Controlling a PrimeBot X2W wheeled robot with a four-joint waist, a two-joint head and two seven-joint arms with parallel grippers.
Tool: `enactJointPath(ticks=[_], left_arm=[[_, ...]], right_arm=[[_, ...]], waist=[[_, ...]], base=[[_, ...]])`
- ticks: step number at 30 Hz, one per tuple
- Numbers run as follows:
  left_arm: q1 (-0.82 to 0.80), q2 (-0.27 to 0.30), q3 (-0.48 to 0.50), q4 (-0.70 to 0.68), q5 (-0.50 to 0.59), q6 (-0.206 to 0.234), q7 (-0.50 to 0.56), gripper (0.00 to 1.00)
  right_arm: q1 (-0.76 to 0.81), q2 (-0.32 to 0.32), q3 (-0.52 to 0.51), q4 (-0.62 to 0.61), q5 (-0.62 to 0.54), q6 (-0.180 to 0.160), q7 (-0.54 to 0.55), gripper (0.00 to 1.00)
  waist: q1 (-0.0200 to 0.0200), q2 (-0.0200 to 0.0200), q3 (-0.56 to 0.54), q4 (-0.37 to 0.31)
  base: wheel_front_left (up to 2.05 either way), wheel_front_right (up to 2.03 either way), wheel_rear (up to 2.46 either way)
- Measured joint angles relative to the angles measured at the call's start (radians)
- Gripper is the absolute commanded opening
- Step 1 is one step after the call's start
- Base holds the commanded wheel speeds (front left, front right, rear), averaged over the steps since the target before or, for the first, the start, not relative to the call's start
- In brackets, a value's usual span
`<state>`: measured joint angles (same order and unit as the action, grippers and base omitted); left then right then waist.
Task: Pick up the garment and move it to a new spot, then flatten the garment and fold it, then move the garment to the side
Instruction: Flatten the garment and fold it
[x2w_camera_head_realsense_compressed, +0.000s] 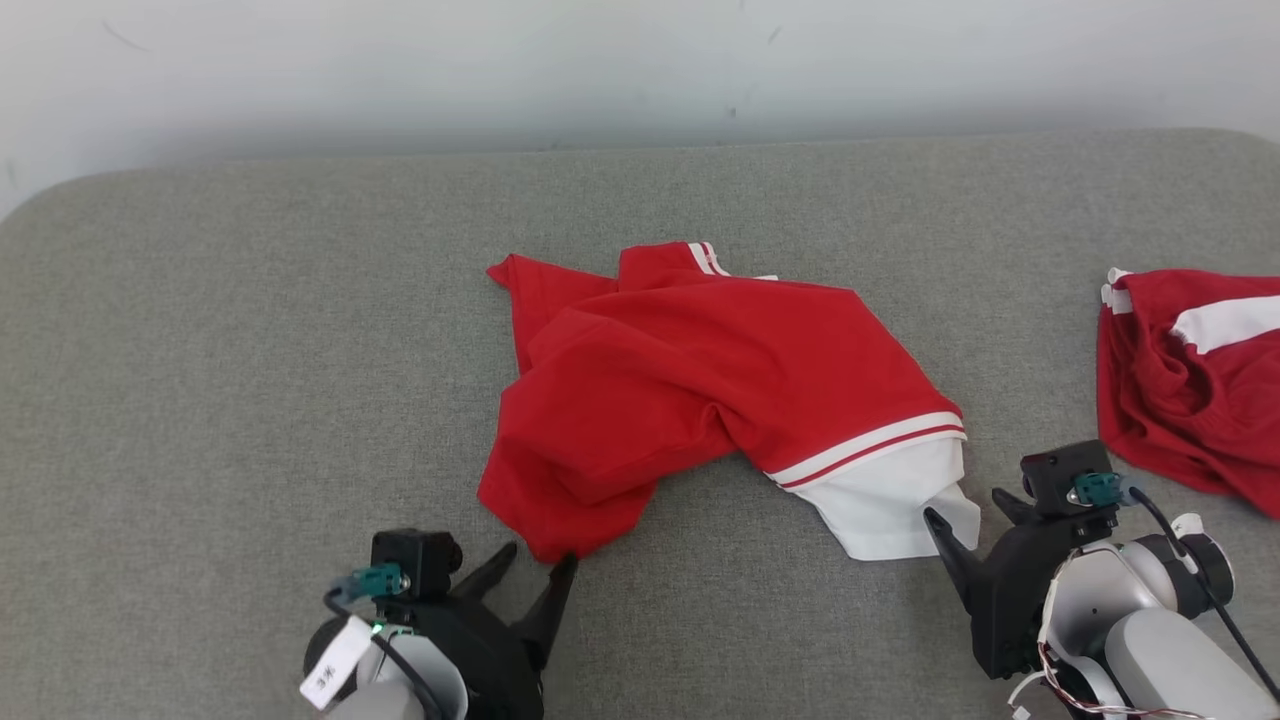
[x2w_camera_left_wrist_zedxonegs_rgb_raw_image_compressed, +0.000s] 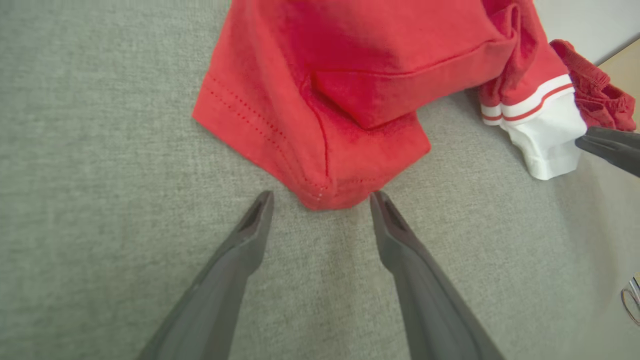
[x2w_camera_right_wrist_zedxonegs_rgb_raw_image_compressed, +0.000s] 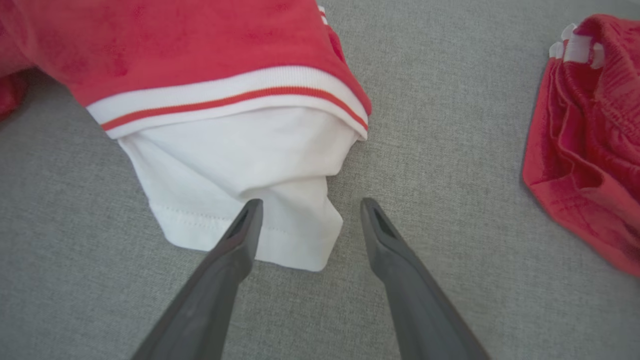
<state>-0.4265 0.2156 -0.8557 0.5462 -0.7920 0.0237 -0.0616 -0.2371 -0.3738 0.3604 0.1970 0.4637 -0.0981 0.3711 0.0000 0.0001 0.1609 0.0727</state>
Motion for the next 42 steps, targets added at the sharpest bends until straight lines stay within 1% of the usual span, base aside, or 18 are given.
enactJointPath(ticks=[4,7,8,9,10,11,16,20,24,28,29,31,35,37,38,39,42], left_arm=[[-0.033,-0.021,0.008,0.028,-0.025,-0.025,0.009,1.00],[-0.037,-0.034,0.012,0.048,-0.039,-0.033,0.014,1.00],[-0.039,-0.038,0.014,0.057,-0.042,-0.034,0.018,0.66],[-0.041,-0.041,0.014,0.063,-0.045,-0.042,0.022,0.28],[-0.045,-0.044,0.015,0.070,-0.047,-0.043,0.022,0.18],[-0.050,-0.048,0.016,0.079,-0.051,-0.043,0.022,0.00],[-0.056,-0.055,0.024,0.108,-0.053,-0.059,0.024,0.00],[-0.062,-0.040,0.040,0.116,-0.051,-0.058,-0.003,0.00],[-0.081,0.038,0.057,0.114,-0.021,-0.032,-0.041,0.00],[-0.113,0.094,0.086,0.073,0.018,-0.001,-0.091,0.00],[-0.117,0.108,0.092,0.056,0.024,0.004,-0.100,0.00],[-0.119,0.135,0.083,0.029,0.037,0.001,-0.106,0.00],[-0.120,0.170,0.035,-0.010,0.060,-0.045,-0.076,0.00],[-0.122,0.193,0.004,-0.037,0.081,-0.079,-0.041,0.00],[-0.123,0.209,-0.007,-0.053,0.079,-0.110,-0.019,0.00],[-0.126,0.222,-0.010,-0.068,0.072,-0.127,0.003,0.00],[-0.160,0.256,-0.006,-0.115,0.030,-0.141,0.070,0.00]], right_arm=[[-0.012,0.012,0.010,0.025,-0.001,0.000,0.008,1.00],[-0.021,0.013,0.017,0.031,-0.008,0.000,0.009,1.00],[-0.023,0.015,0.020,0.037,-0.008,0.000,0.010,1.00],[-0.025,0.017,0.023,0.045,-0.008,0.001,0.014,0.54],[-0.028,0.021,0.026,0.055,-0.008,0.001,0.016,0.40],[-0.034,0.025,0.029,0.062,-0.008,0.002,0.016,0.00],[-0.061,0.039,0.036,0.090,-0.009,0.012,0.009,0.00],[-0.072,0.049,0.020,0.095,-0.003,0.019,-0.012,0.00],[-0.096,0.058,-0.050,0.081,0.062,0.026,-0.045,0.00],[-0.110,0.056,-0.099,0.047,0.110,0.040,-0.064,0.00],[-0.116,0.052,-0.103,0.041,0.121,0.051,-0.062,0.00],[-0.135,0.042,-0.099,0.034,0.147,0.082,-0.037,0.00],[-0.180,0.029,-0.044,0.043,0.168,0.139,0.066,0.00],[-0.191,0.028,-0.013,0.045,0.210,0.180,0.137,0.00],[-0.201,0.030,0.003,0.050,0.223,0.186,0.174,0.00],[-0.210,0.031,0.014,0.052,0.227,0.186,0.209,0.00],[-0.255,0.023,0.045,0.057,0.231,0.186,0.318,0.00]], waist=[[0.0001,0.0000,0.009,0.000],[0.0000,-0.0001,0.013,0.001],[0.0000,-0.0001,0.015,0.002],[0.0000,0.0000,0.016,0.003],[0.0000,-0.0001,0.017,0.003],[0.0000,0.0000,0.018,0.004],[0.0000,0.0000,0.021,0.011],[0.0000,0.0000,0.015,0.013],[0.0001,0.0000,0.007,0.008],[0.0000,0.0000,-0.007,0.003],[0.0000,0.0000,-0.011,0.002],[0.0000,0.0000,-0.019,-0.001],[0.0000,0.0000,-0.035,-0.012],[0.0000,-0.0001,-0.042,-0.020],[0.0000,0.0000,-0.044,-0.026],[0.0000,-0.0001,-0.046,-0.031],[0.0000,0.0000,-0.044,-0.046]], base=[[0.00,0.00,0.00],[0.00,0.00,0.00],[0.00,0.00,0.00],[0.00,0.00,0.00],[0.00,0.00,0.00],[0.00,0.00,0.00],[0.00,0.00,0.00],[0.00,0.00,0.00],[0.00,0.00,0.00],[0.00,0.00,0.00],[0.00,0.00,0.00],[0.00,0.00,0.00],[0.00,0.00,0.00],[0.00,0.00,0.00],[0.00,0.00,0.00],[0.00,0.00,0.00],[0.00,0.00,0.00]])
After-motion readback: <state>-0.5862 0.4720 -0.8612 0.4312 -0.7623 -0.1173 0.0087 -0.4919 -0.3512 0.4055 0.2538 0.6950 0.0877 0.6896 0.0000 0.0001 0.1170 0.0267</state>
